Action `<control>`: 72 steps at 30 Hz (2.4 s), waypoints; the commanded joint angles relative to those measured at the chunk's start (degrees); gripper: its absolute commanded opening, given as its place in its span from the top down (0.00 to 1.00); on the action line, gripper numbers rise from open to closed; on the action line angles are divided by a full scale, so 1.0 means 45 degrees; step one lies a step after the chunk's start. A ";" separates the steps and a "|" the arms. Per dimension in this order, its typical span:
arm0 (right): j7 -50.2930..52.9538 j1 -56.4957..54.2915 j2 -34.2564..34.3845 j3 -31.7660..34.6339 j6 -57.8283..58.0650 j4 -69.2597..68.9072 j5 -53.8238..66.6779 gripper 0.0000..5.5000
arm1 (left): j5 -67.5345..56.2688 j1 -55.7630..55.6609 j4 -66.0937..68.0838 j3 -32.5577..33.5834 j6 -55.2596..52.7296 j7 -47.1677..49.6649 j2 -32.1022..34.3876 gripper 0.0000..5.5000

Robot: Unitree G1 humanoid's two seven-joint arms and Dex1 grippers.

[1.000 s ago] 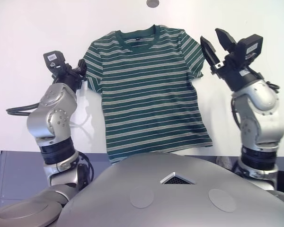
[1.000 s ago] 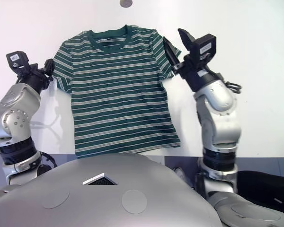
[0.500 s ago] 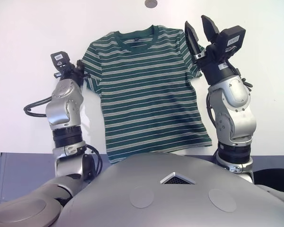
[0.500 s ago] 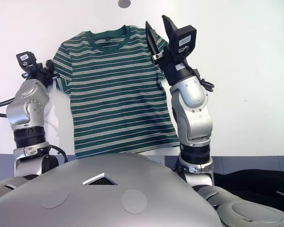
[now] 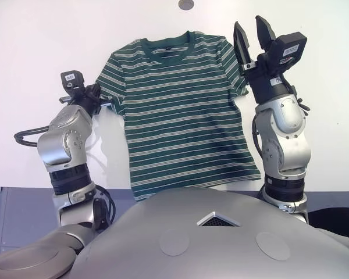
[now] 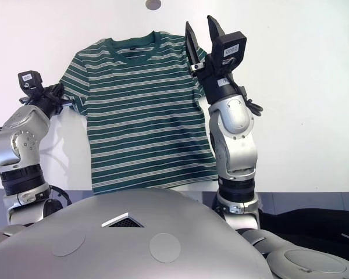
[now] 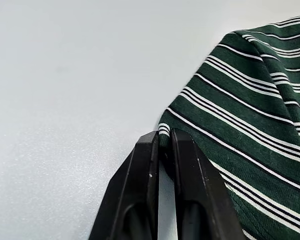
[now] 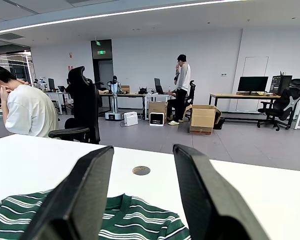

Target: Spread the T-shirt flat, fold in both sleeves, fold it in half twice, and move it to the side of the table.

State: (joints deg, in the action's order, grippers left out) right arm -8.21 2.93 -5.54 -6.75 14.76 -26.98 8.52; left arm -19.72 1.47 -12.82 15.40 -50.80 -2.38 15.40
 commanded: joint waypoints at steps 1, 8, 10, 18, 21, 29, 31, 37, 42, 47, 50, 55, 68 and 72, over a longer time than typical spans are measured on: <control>0.0074 0.0032 0.0074 0.0108 -0.0076 0.0177 -0.0084 0.60 | 0.0032 0.0374 0.0476 -0.0257 -0.0611 -0.0175 -0.0157 1.00; 0.0187 0.0090 0.0180 0.0130 -0.0215 0.0323 -0.0123 0.60 | 0.0830 0.0215 -0.0605 -0.1163 0.0200 -0.0461 0.0494 1.00; 0.0213 0.0077 0.0219 0.0111 -0.0256 0.0375 -0.0135 0.60 | 0.1035 0.0205 -0.1214 -0.1609 0.0297 -0.0588 0.0630 1.00; 0.0342 0.0118 0.0404 0.0025 -0.0416 0.0456 -0.0208 0.60 | 0.1706 -0.0477 -0.2128 -0.2292 0.0828 -0.0891 0.1078 1.00; 0.0363 0.0084 0.0463 0.0000 -0.0440 0.0508 -0.0253 0.60 | 0.1513 -0.0496 -0.2484 -0.2669 0.0771 -0.1328 0.1018 1.00; 0.0375 -0.0012 0.0683 -0.0113 -0.0544 0.0658 -0.0417 0.60 | 0.1239 -0.1058 -0.2613 -0.4271 -0.0196 -0.2346 0.0837 1.00; 0.0364 -0.0079 0.0737 -0.0145 -0.0564 0.0735 -0.0457 0.60 | 0.1249 -0.1266 -0.2339 -0.4466 -0.0286 -0.2278 0.0499 1.00; 0.0371 -0.0062 0.0777 -0.0062 -0.0648 0.0815 -0.0511 0.60 | 0.0854 -0.2412 -0.2143 -0.4401 -0.0320 -0.2403 -0.0328 0.82; 0.0848 -0.0016 0.0853 0.0346 -0.0437 0.0986 -0.0680 0.60 | 0.0029 -0.3295 -0.2402 -0.3493 -0.0234 -0.2221 -0.1316 0.73; 0.2442 -0.0088 0.0529 0.2024 0.1316 0.3467 -0.1347 0.60 | 0.0318 -0.3963 -0.2190 -0.2682 0.2030 -0.1692 -0.1788 0.73; 0.2808 -0.0434 0.0599 0.2809 0.1910 0.4691 -0.1145 0.60 | 0.0397 -0.3986 -0.2019 -0.2645 0.2642 -0.1637 -0.1748 0.73; 0.3047 -0.2065 0.0859 0.3778 0.2233 0.6589 -0.0421 0.60 | 0.0645 -0.3700 -0.1949 -0.2916 0.3179 -0.1661 -0.1764 0.73; 0.2341 -0.3597 0.1238 0.4313 0.3510 0.8494 0.1268 0.60 | 0.0790 -0.3357 -0.2517 -0.4030 0.4548 -0.2534 -0.1471 0.73; 0.1978 -0.3557 0.1156 0.3808 0.3923 0.8888 0.1064 0.60 | 0.0844 -0.3335 -0.2435 -0.4038 0.4631 -0.2430 -0.1502 0.73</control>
State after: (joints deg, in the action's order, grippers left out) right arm 1.20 -13.85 -0.79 11.65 29.05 10.52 13.44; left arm -16.66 -13.80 -24.54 -2.81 -30.26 -13.55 8.33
